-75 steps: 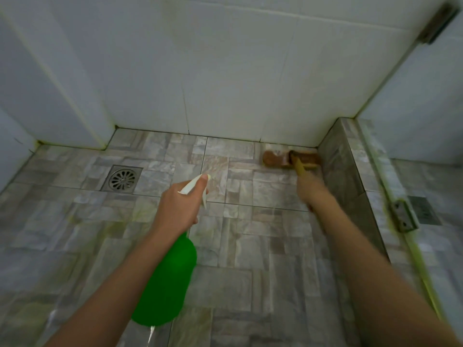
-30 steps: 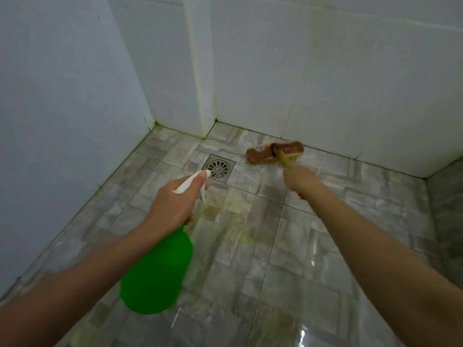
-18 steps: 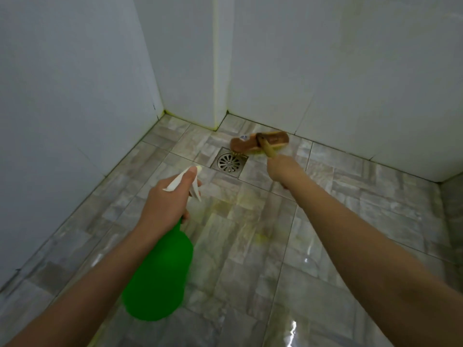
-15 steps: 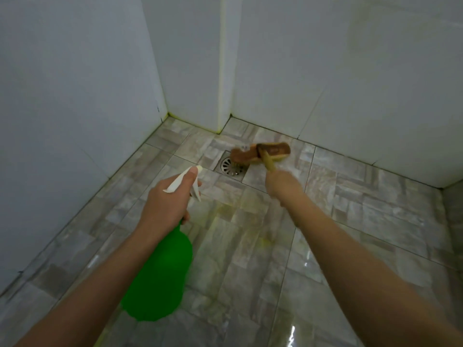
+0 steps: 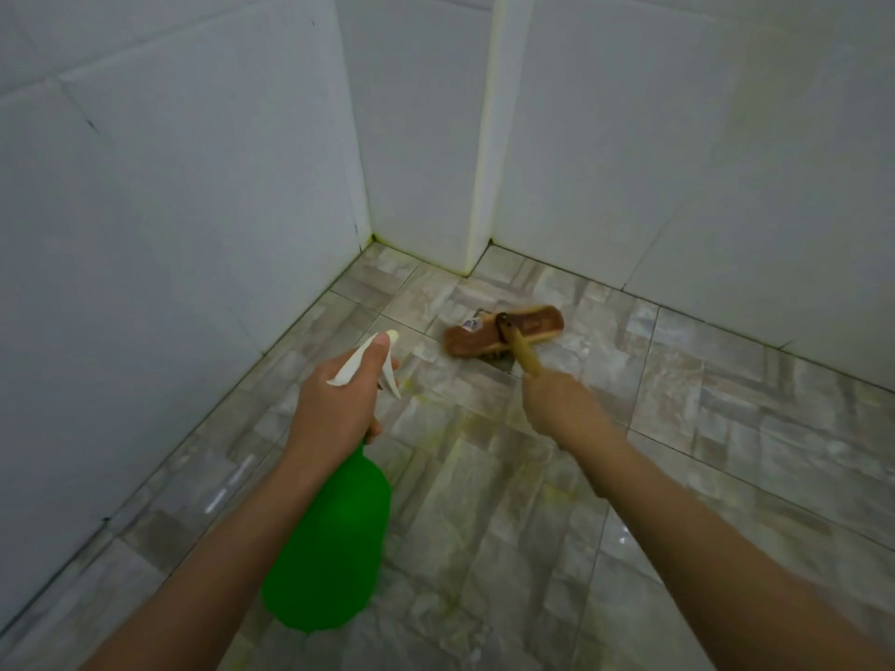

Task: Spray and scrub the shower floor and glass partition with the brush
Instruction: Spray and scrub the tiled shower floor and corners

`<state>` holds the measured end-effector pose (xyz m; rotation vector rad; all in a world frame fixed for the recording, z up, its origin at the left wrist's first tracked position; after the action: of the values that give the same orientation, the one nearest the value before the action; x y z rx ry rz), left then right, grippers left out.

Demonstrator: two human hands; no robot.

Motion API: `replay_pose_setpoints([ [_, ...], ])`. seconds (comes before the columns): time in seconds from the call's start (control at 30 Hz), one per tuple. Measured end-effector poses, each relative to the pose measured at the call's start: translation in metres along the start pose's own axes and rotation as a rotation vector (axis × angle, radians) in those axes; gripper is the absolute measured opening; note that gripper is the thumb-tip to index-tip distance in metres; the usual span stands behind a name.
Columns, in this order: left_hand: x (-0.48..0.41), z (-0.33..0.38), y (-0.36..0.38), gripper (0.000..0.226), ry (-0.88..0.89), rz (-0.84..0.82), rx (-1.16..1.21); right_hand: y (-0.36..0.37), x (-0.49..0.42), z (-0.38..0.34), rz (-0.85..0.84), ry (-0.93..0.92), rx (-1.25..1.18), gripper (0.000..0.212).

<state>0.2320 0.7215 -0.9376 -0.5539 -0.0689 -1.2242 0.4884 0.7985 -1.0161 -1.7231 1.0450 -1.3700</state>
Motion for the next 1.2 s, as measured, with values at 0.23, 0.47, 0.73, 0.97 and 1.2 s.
replay_pose_setpoints([
  [0.23, 0.002, -0.007, -0.015, 0.044, 0.002, 0.038, -0.041, -0.044, -0.04, -0.028, 0.005, -0.068, -0.084, 0.056],
  [0.47, -0.001, -0.011, -0.048, 0.044, -0.022, 0.109, -0.012, 0.0, -0.007, -0.049, -0.079, -0.139, 0.004, 0.025],
  [0.73, -0.001, -0.023, -0.076, 0.049, -0.02, 0.169, -0.014, 0.003, -0.005, -0.081, -0.121, -0.239, 0.117, 0.026],
  [0.97, -0.002, -0.043, -0.106, 0.046, -0.066, 0.216, 0.088, -0.023, -0.063, -0.188, -0.131, -0.395, 0.14, 0.04],
  [1.2, 0.008, -0.061, -0.139, 0.043, -0.051, 0.264, 0.138, 0.003, -0.014, -0.156, -0.211, -0.369, 0.172, 0.036],
])
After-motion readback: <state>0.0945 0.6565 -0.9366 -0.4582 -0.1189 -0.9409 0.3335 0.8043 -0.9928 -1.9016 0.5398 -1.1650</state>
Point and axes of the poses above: each hand's wrist, its own x-axis away from the middle knuckle, its own y-axis out of the palm, z = x × y, the point moved 9 cm from there along -x, towards the middle knuckle, and after that the axes turned 6 degrees about -y, right-handed, at the moved point
